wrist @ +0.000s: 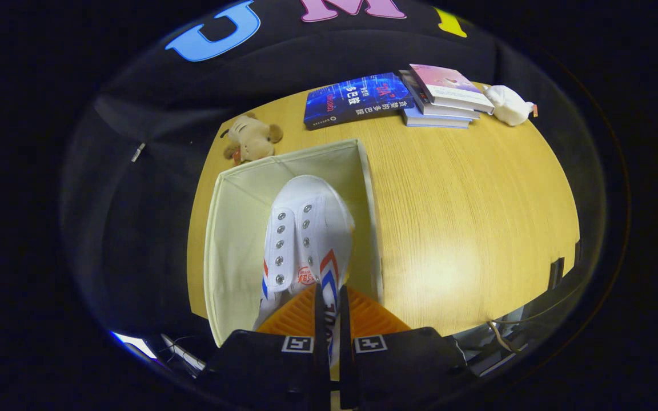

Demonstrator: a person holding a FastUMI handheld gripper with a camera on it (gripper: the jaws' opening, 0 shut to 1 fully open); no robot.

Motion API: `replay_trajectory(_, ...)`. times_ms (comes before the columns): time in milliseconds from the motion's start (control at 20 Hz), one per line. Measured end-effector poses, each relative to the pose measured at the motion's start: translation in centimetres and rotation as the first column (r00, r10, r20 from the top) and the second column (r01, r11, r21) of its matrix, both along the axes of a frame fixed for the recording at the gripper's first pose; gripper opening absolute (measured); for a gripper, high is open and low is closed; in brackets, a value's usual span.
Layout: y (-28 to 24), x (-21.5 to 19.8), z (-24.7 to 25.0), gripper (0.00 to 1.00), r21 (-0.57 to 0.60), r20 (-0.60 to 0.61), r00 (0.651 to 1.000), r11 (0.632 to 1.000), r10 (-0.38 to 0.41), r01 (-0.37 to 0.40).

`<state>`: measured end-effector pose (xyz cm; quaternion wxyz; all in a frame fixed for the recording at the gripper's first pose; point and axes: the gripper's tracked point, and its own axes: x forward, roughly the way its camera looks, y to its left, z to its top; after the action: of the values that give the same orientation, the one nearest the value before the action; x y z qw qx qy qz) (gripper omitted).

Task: Open the storage box then place both shoes into the box .Put the left shoe in first, then the right shoe, with the right side of both shoes facing outward in a uniform manner.

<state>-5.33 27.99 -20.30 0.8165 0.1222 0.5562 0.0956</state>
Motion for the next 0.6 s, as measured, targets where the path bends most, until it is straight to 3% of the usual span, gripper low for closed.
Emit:
replay_trajectory(200, 0.6, -0.2, 0.2, 0.18, -0.039, 0.021, 0.999, 0.999, 0.034, -0.033)
replay_trajectory(350, 2.1, 0.5, 2.2, 0.35, 0.024, 0.075, 0.997, 0.999, 0.031, -0.033)
replay_trajectory(450, 1.8, 1.1, 3.3, 0.53, 0.008, 0.119, 0.991, 0.998, 0.055, -0.056)
replay_trajectory(600, 1.8, 1.6, 3.5, 0.90, -0.030, 0.198, 0.977, 0.997, 0.077, -0.073)
